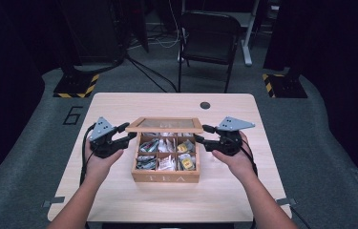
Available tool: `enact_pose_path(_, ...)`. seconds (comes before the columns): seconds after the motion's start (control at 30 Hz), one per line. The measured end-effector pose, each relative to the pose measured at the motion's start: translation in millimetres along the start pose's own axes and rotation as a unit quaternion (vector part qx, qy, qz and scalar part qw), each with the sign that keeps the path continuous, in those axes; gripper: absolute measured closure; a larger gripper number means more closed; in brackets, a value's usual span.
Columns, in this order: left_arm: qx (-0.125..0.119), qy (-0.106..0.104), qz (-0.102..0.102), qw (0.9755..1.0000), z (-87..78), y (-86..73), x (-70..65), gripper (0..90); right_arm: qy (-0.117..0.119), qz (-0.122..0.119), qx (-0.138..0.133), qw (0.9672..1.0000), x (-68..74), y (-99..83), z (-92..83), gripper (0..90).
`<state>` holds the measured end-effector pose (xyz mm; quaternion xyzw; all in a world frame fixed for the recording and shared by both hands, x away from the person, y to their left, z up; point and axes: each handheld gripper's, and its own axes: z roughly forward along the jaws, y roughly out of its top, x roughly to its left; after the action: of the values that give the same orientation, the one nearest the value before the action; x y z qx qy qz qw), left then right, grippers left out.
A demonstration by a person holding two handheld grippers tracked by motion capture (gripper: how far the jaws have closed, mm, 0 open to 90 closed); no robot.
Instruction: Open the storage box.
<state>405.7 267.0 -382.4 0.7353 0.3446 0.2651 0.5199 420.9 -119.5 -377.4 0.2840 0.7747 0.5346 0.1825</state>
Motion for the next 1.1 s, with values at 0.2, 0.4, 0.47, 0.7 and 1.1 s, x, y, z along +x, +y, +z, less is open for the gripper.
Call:
enact_pose_path(0.2, -0.001, 0.001, 0.002, 1.0, 1.9, 5.4, 2.2, 56.5, -0.011, -0.017, 0.0, 0.9998, -3.7, 8.6, 4.3, 48.3)
enact_pose_path(0.4, -0.005, 0.0, -0.006, 1.0, 3.6, 8.9, 4.7, 56.5, -0.018, -0.028, 0.004, 0.9994, -10.0, 13.3, 10.1, 50.0)
enact_pose_path(0.47, -0.006, -0.001, -0.007, 1.0, 4.1, 9.5, 5.5, 56.4, -0.018, -0.022, 0.005, 0.9996, -12.1, 14.3, 11.1, 50.8)
enact_pose_path(0.7, -0.019, -0.002, -0.018, 0.9996, 11.1, 10.0, 11.2, 54.2, -0.012, -0.013, 0.005, 0.9998, -17.2, 20.7, 13.5, 52.1)
enact_pose_path(1.1, -0.001, 0.017, -0.017, 0.9997, 29.0, 6.3, 17.3, 56.9, -0.009, -0.011, 0.012, 0.9998, -22.2, 27.9, 15.6, 52.2)
